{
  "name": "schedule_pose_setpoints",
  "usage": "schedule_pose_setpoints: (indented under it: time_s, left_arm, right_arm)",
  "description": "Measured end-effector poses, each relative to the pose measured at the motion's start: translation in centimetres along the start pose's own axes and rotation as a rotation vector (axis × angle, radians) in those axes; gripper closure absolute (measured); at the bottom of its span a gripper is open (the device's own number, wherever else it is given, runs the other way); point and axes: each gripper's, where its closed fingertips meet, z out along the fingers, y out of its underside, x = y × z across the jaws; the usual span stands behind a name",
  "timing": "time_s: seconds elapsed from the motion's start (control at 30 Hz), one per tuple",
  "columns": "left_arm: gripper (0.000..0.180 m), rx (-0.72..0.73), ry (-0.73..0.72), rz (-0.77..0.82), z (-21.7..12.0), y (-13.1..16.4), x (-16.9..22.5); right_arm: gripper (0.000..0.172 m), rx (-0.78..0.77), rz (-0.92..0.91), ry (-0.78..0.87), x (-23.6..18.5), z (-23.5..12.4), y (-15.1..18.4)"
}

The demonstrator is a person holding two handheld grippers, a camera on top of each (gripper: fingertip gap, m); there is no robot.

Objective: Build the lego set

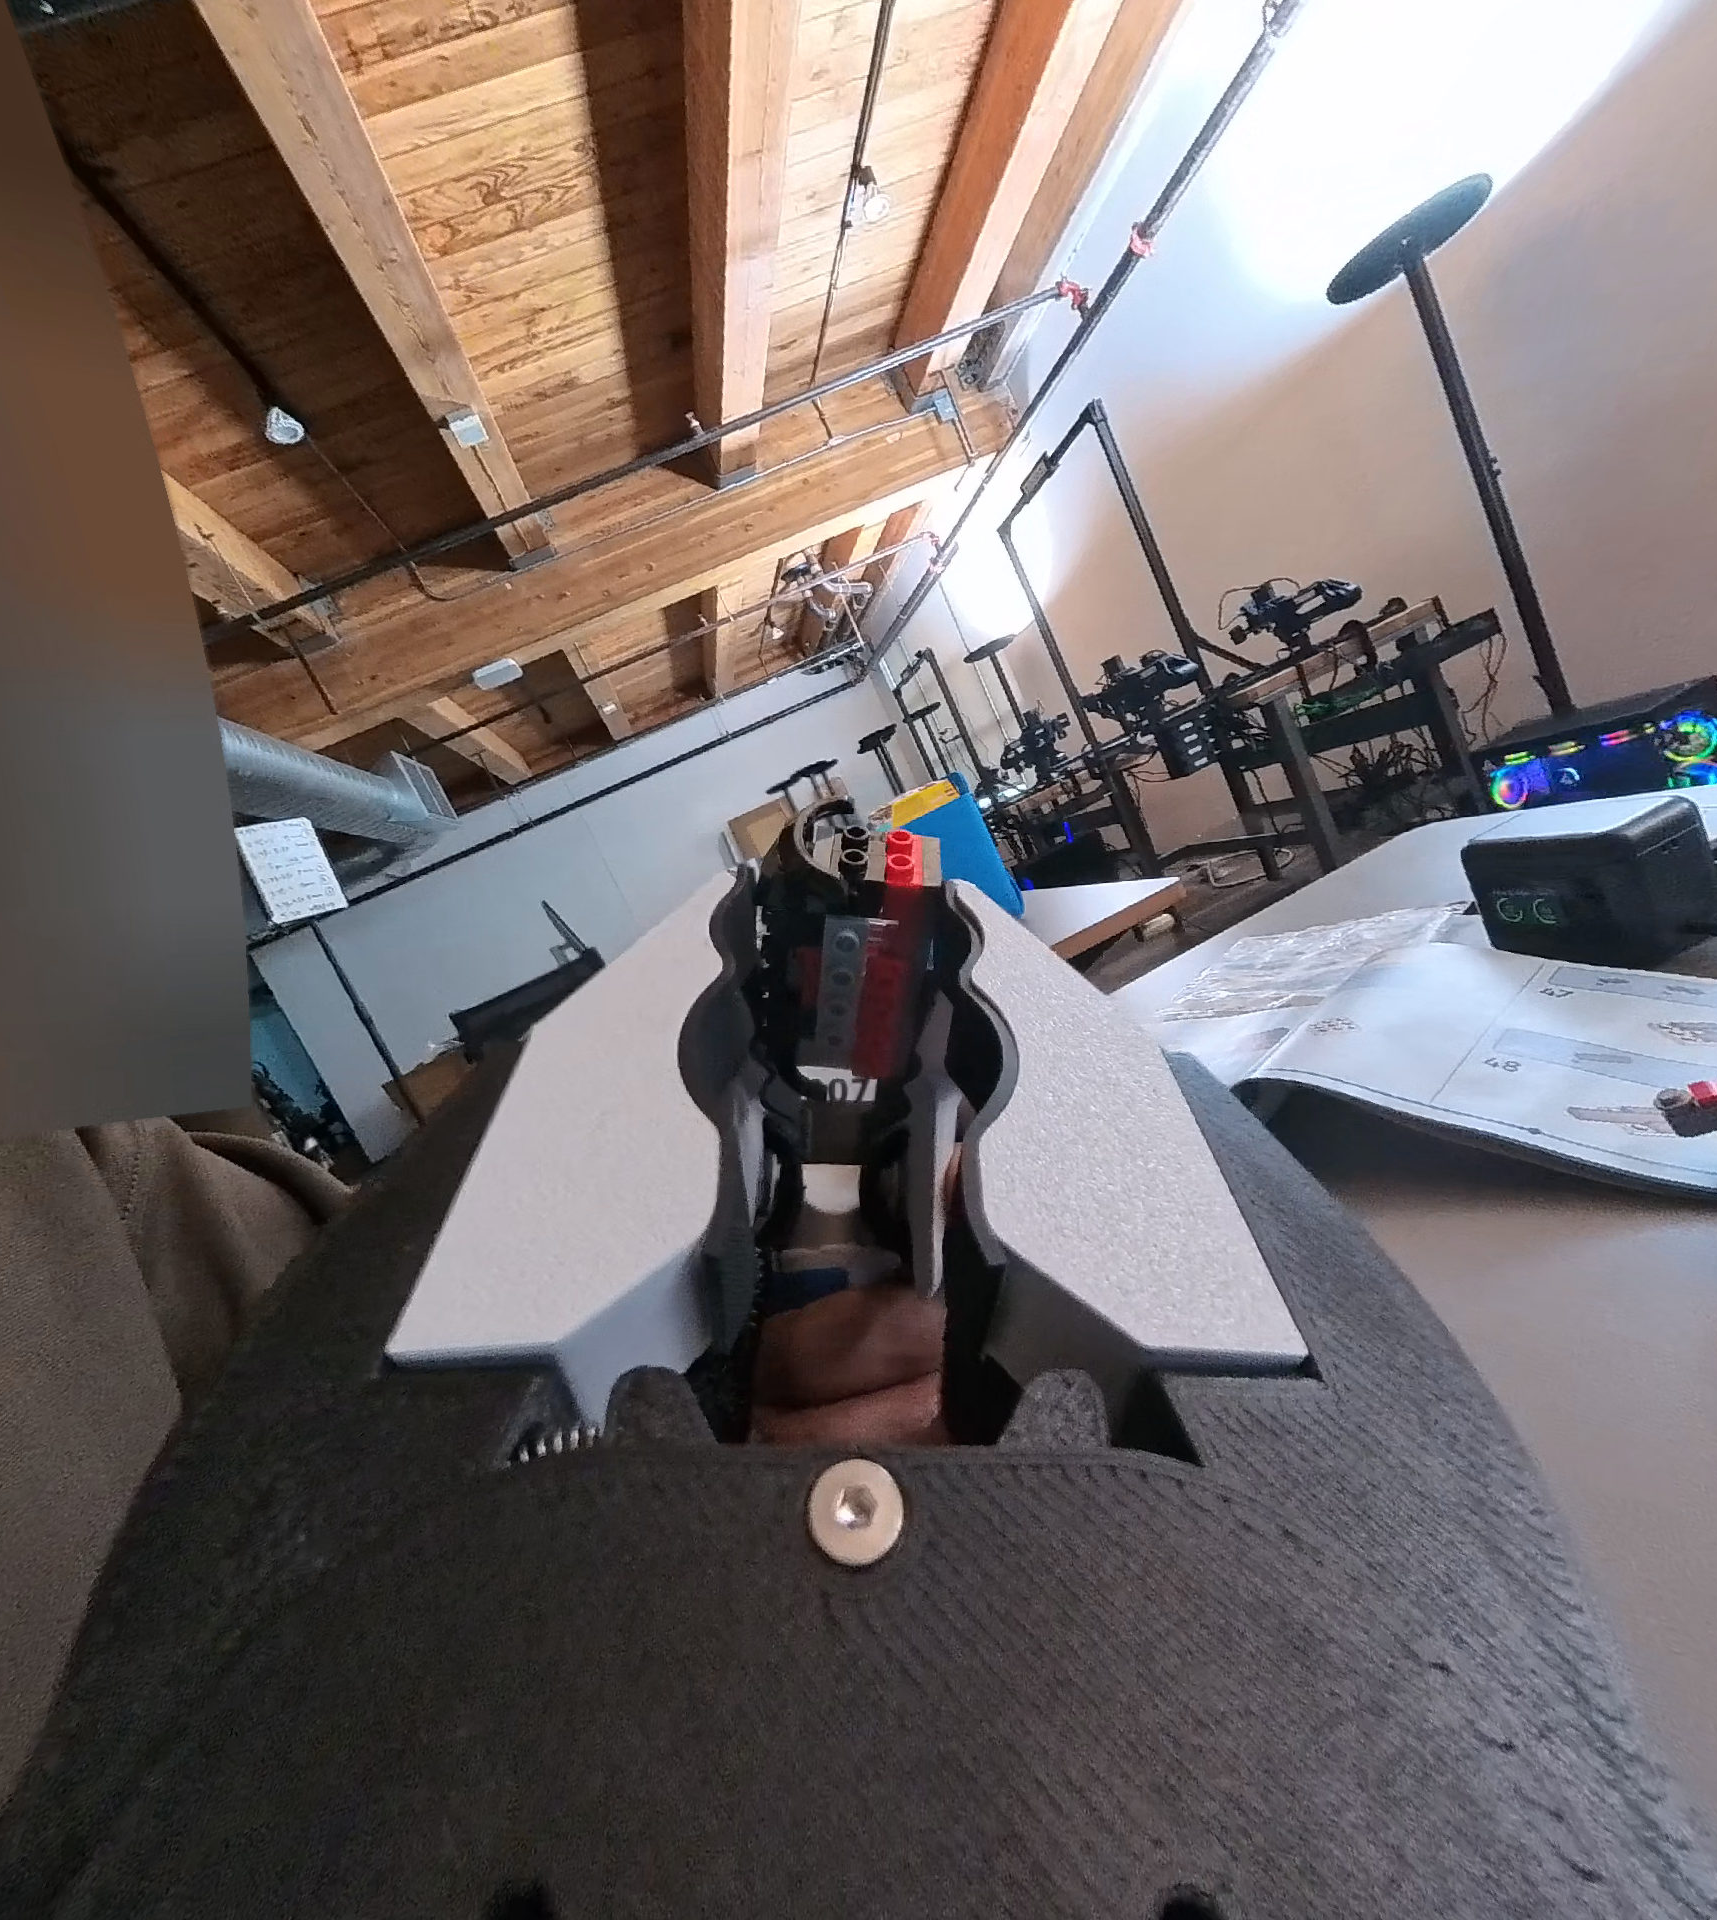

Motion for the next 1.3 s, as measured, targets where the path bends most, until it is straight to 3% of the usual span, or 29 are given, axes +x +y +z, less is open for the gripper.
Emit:
schedule_pose_setpoints:
  time_s: [0.63, 0.7, 0.8, 0.87, 1.07, 1.3]
  left_arm:
    - [0.145, -0.039, -0.056, 0.036, 0.0, 0.3, -0.7]
    - [0.146, -0.076, -0.099, 0.122, -0.1, 0.2, -1.0]
    - [0.146, -0.148, -0.167, 0.293, -0.6, -0.3, -1.2]
    - [0.146, -0.226, -0.202, 0.437, -0.9, -0.3, -1.3]
    - [0.145, -0.436, -0.279, 0.775, -1.7, 0.3, -1.3]
    - [0.145, -0.616, -0.301, 1.038, -2.0, 1.6, -1.5]
  right_arm:
    - [0.137, -0.024, 0.056, 0.002, 0.7, -0.3, 0.4]
    - [0.134, -0.049, 0.028, 0.005, 1.0, -0.5, 0.6]
    - [0.107, -0.130, -0.060, 0.005, 2.0, -1.0, 1.0]
    - [0.104, -0.183, -0.136, -0.039, 1.9, -1.2, 1.0]
    - [0.107, -0.316, -0.417, -0.098, 1.9, -1.9, 2.1]
    - [0.127, -0.393, -0.830, -0.110, 1.6, -2.7, 2.8]
